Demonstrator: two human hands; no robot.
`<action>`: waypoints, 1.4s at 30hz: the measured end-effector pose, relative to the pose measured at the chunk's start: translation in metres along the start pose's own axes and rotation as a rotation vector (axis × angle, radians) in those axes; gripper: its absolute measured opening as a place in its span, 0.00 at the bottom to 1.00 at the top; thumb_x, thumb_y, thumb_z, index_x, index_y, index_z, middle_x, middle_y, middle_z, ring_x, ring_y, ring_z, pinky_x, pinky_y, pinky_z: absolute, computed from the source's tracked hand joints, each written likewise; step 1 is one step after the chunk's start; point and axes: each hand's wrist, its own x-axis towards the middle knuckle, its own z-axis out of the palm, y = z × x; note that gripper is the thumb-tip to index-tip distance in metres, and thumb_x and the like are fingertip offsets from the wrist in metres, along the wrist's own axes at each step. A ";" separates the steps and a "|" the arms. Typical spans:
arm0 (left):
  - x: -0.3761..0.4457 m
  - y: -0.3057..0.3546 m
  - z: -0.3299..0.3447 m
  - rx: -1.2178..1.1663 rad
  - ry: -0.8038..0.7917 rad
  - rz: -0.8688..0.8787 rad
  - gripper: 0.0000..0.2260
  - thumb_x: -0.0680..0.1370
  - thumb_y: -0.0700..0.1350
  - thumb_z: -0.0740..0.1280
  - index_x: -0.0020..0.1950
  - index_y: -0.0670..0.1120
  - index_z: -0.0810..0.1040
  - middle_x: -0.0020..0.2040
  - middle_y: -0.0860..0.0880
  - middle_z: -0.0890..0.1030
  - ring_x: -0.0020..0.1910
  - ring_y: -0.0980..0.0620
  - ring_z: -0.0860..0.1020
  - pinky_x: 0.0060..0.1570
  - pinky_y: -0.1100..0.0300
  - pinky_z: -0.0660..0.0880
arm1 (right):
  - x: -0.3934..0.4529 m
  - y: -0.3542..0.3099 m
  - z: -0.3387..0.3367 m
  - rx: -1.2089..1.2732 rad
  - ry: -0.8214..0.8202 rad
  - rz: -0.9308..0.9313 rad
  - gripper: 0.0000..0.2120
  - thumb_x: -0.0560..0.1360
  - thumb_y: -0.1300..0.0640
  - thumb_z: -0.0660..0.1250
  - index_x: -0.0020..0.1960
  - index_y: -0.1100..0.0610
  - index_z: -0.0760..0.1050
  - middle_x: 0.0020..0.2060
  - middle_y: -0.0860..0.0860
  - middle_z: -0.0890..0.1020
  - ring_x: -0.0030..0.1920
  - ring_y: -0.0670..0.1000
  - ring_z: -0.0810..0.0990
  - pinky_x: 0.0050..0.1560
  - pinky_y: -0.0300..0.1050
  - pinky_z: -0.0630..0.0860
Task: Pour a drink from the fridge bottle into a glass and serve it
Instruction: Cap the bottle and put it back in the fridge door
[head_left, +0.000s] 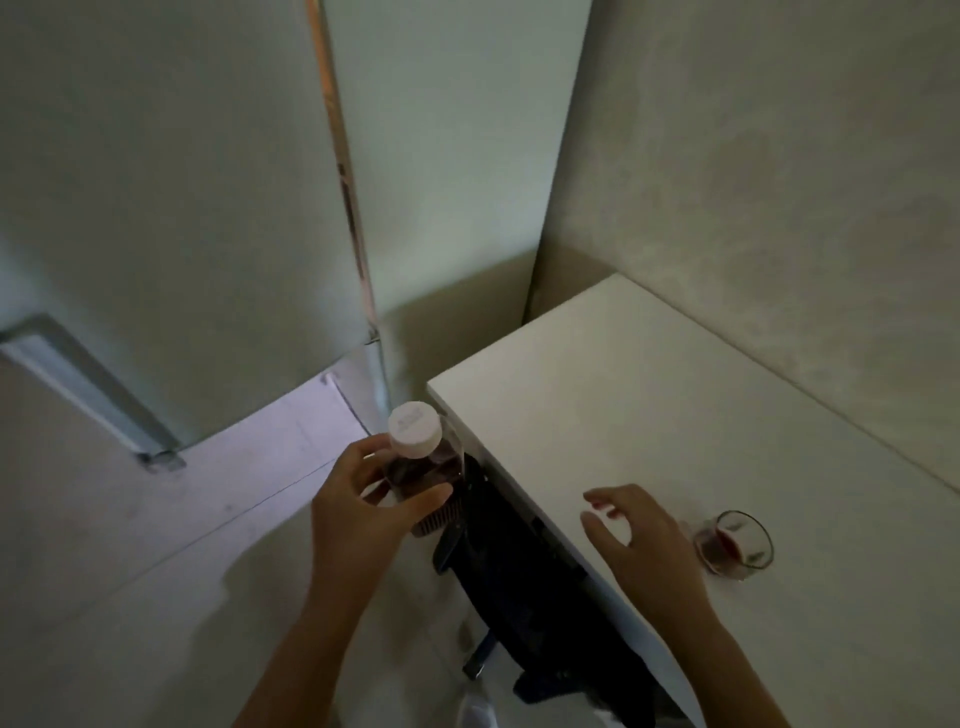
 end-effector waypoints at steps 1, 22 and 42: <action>-0.003 -0.001 -0.017 0.000 0.033 -0.001 0.26 0.60 0.38 0.81 0.51 0.57 0.75 0.52 0.57 0.80 0.52 0.59 0.79 0.55 0.56 0.77 | 0.002 -0.014 0.008 -0.001 -0.021 -0.037 0.05 0.75 0.52 0.67 0.51 0.47 0.76 0.45 0.42 0.78 0.45 0.43 0.77 0.42 0.36 0.72; -0.103 -0.051 -0.408 0.088 0.658 -0.130 0.25 0.59 0.37 0.81 0.47 0.58 0.75 0.47 0.58 0.81 0.45 0.71 0.77 0.43 0.72 0.73 | -0.081 -0.373 0.245 0.070 -0.517 -0.697 0.10 0.75 0.48 0.64 0.56 0.48 0.76 0.52 0.41 0.76 0.51 0.41 0.75 0.48 0.36 0.74; 0.078 -0.062 -0.534 0.129 0.813 -0.135 0.26 0.62 0.40 0.80 0.55 0.53 0.75 0.49 0.61 0.80 0.51 0.63 0.77 0.53 0.61 0.74 | 0.064 -0.565 0.388 0.023 -0.645 -0.923 0.11 0.76 0.47 0.62 0.57 0.47 0.75 0.54 0.41 0.76 0.53 0.42 0.73 0.46 0.31 0.68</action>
